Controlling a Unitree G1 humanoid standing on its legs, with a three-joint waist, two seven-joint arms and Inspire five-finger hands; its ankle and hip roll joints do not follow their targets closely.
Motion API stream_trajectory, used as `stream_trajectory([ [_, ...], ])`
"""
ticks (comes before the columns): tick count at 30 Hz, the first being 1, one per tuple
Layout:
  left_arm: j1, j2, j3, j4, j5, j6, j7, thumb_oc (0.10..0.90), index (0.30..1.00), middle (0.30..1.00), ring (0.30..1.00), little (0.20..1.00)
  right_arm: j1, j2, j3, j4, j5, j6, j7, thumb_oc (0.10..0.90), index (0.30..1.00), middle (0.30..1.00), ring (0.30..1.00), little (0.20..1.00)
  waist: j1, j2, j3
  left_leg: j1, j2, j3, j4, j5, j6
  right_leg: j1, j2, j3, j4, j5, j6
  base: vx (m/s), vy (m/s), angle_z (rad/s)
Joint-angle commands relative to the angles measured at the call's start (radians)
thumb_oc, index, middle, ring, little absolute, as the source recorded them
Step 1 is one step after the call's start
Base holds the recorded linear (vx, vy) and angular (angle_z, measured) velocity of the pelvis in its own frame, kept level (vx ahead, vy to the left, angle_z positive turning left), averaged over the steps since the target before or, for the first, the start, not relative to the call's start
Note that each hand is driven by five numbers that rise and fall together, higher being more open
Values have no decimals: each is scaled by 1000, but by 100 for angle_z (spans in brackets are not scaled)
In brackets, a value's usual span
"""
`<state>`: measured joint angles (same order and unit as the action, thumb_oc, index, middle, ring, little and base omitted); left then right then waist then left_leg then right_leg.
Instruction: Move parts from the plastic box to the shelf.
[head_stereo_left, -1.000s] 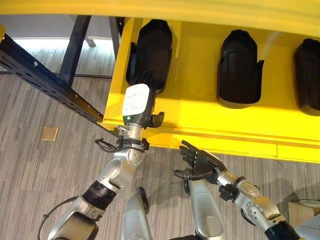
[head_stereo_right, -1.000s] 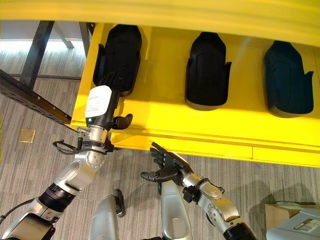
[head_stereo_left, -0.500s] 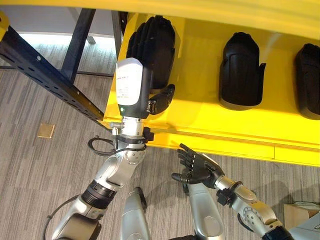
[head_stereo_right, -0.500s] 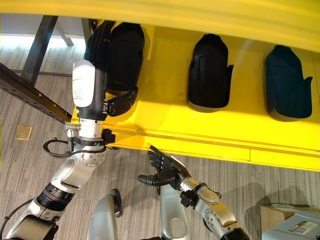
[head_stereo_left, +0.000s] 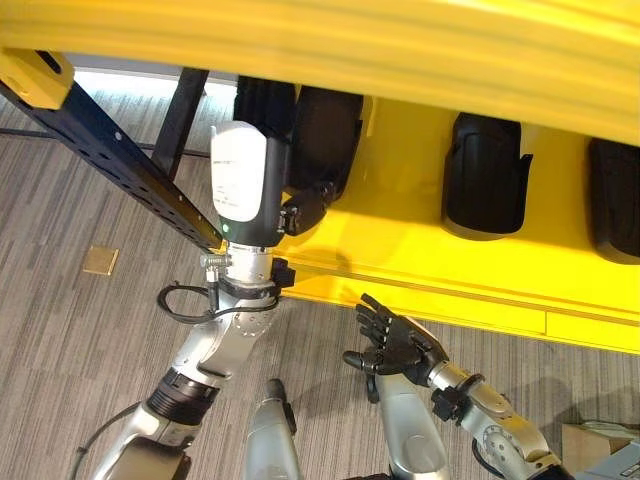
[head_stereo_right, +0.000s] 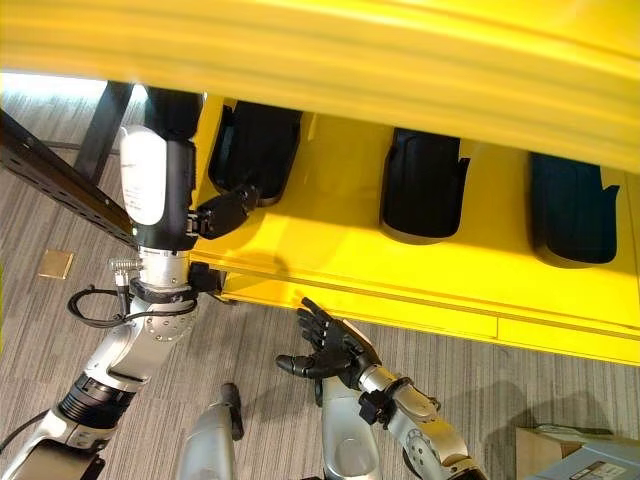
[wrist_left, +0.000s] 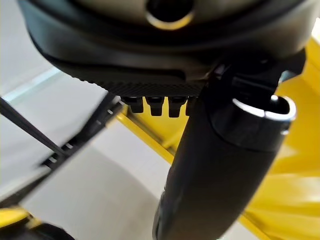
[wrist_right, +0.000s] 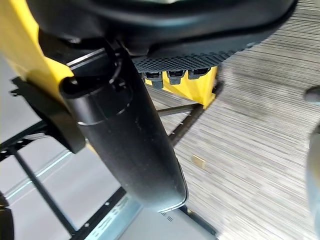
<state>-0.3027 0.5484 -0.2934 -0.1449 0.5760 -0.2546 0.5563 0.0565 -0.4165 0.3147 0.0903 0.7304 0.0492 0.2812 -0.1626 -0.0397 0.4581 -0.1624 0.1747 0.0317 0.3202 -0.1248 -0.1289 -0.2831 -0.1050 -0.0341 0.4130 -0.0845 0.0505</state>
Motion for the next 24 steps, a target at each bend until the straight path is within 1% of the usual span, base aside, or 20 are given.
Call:
stream_trajectory([
  [1,119,50,32,-31,-112,-103,-81,900,1000,1000,1000,1000,40,16,-49,-78,83,-95,79,900,1000,1000,1000,1000,-1,8,-154,46,-13,65,-151,81,75,110,-22,46,-188,33,31,154,78,-12],
  [2,160,60,42,-22,-120,-134,-87,900,1000,1000,1000,1000,55,16,-63,-77,82,-102,85,900,1000,1000,1000,1000,0,10,-166,65,-6,74,-182,95,69,123,-26,44,-221,50,38,171,99,-9],
  [4,258,81,77,-1,-111,-243,-89,900,1000,1000,1000,1000,93,16,-105,-68,89,-109,110,900,1000,1000,1000,1000,4,16,-195,99,11,95,-245,122,56,145,-40,43,-293,90,54,155,117,-9],
  [5,349,92,115,3,-151,-342,-118,900,1000,1000,1000,1000,125,14,-147,-54,92,-112,129,900,1000,1000,1000,1000,9,21,-217,125,25,109,-297,142,47,159,-54,38,-350,125,69,135,145,-15],
  [6,395,95,134,1,-201,-381,-165,900,1000,1000,1000,1000,140,14,-168,-35,85,-122,139,900,1000,1000,1000,1000,13,24,-230,141,32,121,-327,152,43,169,-62,31,-382,141,78,111,160,-14],
  [7,434,96,146,10,-201,-405,-187,900,1000,1000,1000,1000,150,21,-189,-10,81,-130,148,900,1000,1000,1000,1000,15,27,-241,155,39,133,-352,160,36,179,-69,24,-411,155,87,56,118,-6],
  [8,447,99,148,19,-196,-416,-195,900,1000,1000,1000,1000,153,25,-196,3,90,-128,145,900,1000,1000,1000,1000,16,27,-246,162,41,139,-362,163,33,183,-72,20,-423,161,90,56,133,-3],
  [9,478,108,140,58,-204,-465,-205,900,1000,1000,1000,1000,150,38,-210,50,127,-125,142,900,1000,1000,1000,1000,18,27,-260,183,44,156,-386,170,28,198,-77,10,-450,175,96,44,115,-4],
  [10,492,111,138,73,-213,-489,-215,900,1000,1000,1000,1000,149,43,-218,74,133,-126,135,900,1000,1000,1000,1000,20,28,-267,190,44,162,-392,171,28,204,-78,7,-458,177,98,57,146,-4],
  [11,514,113,136,95,-228,-533,-239,900,1000,1000,1000,1000,149,51,-233,116,116,-141,129,900,1000,1000,1000,1000,24,29,-278,199,42,167,-398,170,29,216,-81,3,-468,181,101,40,117,-7],
  [12,523,113,134,102,-241,-559,-250,900,1000,1000,1000,1000,148,53,-241,134,112,-144,125,900,1000,1000,1000,1000,25,30,-282,202,41,168,-399,169,29,221,-82,2,-471,182,102,34,99,-6],
  [14,546,113,128,119,-274,-591,-266,900,1000,1000,1000,1000,147,66,-263,190,100,-151,127,900,1000,1000,1000,1000,29,31,-295,216,40,172,-403,166,32,239,-84,-3,-483,185,102,27,109,-3],
  [15,551,113,125,131,-326,-590,-315,900,1000,1000,1000,1000,145,71,-272,211,93,-148,120,900,1000,1000,1000,1000,31,30,-300,223,41,173,-407,164,32,248,-85,-7,-490,187,103,37,116,-2],
  [16,551,110,121,144,-345,-604,-336,900,1000,1000,1000,1000,140,73,-278,237,93,-145,114,900,1000,1000,1000,1000,34,29,-305,228,42,173,-407,163,32,255,-85,-11,-494,188,104,35,68,-1],
  [19,551,115,116,167,-368,-657,-378,900,1000,1000,1000,1000,134,71,-297,299,86,-147,122,900,1000,1000,1000,1000,37,27,-318,239,43,176,-407,157,32,269,-85,-15,-500,188,107,26,44,-3],
  [20,548,116,112,177,-405,-657,-439,900,1000,1000,1000,1000,131,68,-304,318,80,-153,121,900,1000,1000,1000,1000,38,26,-322,241,42,176,-407,155,31,272,-85,-15,-500,188,108,22,84,-4],
  [21,558,130,111,217,-456,-594,-521,900,1000,1000,1000,1000,115,53,-322,379,75,-171,93,900,1000,1000,1000,1000,40,29,-328,246,43,178,-407,155,28,277,-87,-15,-500,188,113,18,83,-3],
  [22,557,136,101,258,-478,-559,-532,900,1000,1000,1000,1000,110,51,-330,406,95,-159,93,900,1000,1000,1000,1000,39,30,-331,250,42,179,-407,154,28,280,-86,-15,-500,188,113,18,73,-6],
  [23,558,138,98,276,-494,-537,-548,900,1000,1000,1000,1000,108,49,-332,421,99,-153,94,900,1000,1000,1000,1000,40,31,-332,252,41,179,-407,154,28,282,-85,-16,-500,187,114,24,51,-18],
  [24,569,144,84,364,-516,-386,-615,900,1000,1000,1000,1000,104,39,-341,513,101,-123,120,900,1000,1000,1000,1000,45,34,-335,259,41,180,-407,153,28,291,-83,-17,-500,183,115,18,35,-19],
])
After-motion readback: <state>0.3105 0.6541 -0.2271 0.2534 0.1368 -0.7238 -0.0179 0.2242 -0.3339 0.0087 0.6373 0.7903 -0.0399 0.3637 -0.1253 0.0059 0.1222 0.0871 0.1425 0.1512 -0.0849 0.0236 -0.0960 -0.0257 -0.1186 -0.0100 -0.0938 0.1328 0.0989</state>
